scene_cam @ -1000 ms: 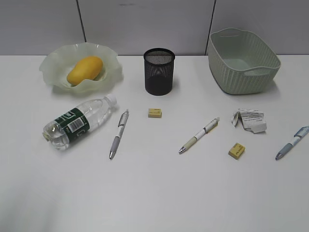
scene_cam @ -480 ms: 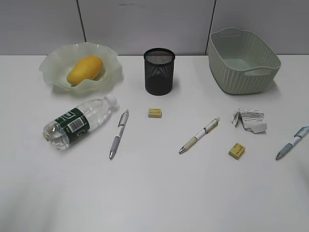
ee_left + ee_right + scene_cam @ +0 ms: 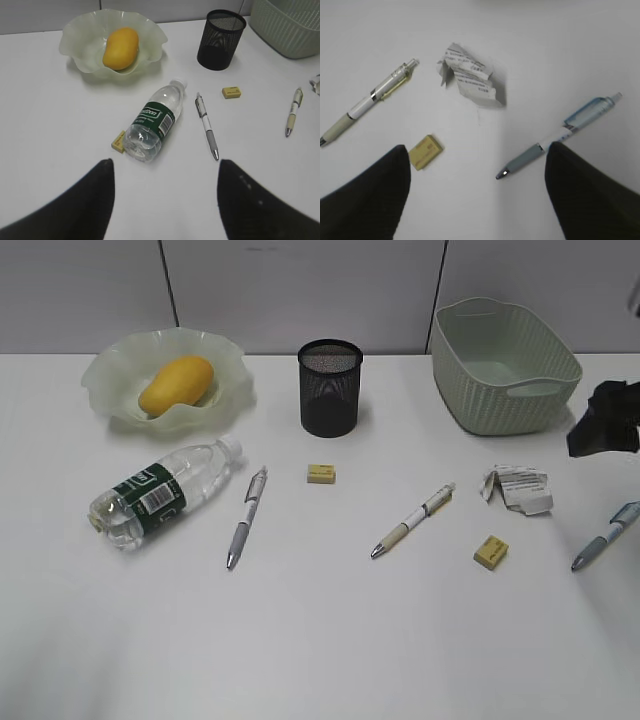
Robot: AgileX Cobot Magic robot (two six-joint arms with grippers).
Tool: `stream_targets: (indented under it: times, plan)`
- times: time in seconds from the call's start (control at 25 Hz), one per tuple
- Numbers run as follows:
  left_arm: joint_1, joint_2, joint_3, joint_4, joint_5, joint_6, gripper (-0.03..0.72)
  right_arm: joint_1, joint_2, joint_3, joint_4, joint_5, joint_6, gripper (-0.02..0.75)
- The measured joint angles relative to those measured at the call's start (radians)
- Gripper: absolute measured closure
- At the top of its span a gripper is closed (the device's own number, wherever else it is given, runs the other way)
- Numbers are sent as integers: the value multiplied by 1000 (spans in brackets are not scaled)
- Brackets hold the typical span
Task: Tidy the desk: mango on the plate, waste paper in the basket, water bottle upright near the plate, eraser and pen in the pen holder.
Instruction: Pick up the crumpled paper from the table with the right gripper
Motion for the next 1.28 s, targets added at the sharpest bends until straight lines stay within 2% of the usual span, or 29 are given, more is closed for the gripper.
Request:
stream_targets:
  times: [0.36, 0.72, 0.96, 1.08, 1.28]
  plan:
    - [0, 0, 0, 0, 0, 0, 200, 78, 187, -4, 51, -206, -84, 80]
    - [0, 0, 23, 0, -19, 0, 201, 81, 354, -5, 19, -373, -87, 84]
    - [0, 0, 26, 0, -29, 0, 203, 81, 450, -58, 0, -390, -88, 99]
    - [0, 0, 27, 0, -29, 0, 203, 81, 479, -89, 0, -391, -88, 158]
    - [0, 0, 28, 0, -29, 0, 207, 81, 488, -104, 0, -389, -88, 370]
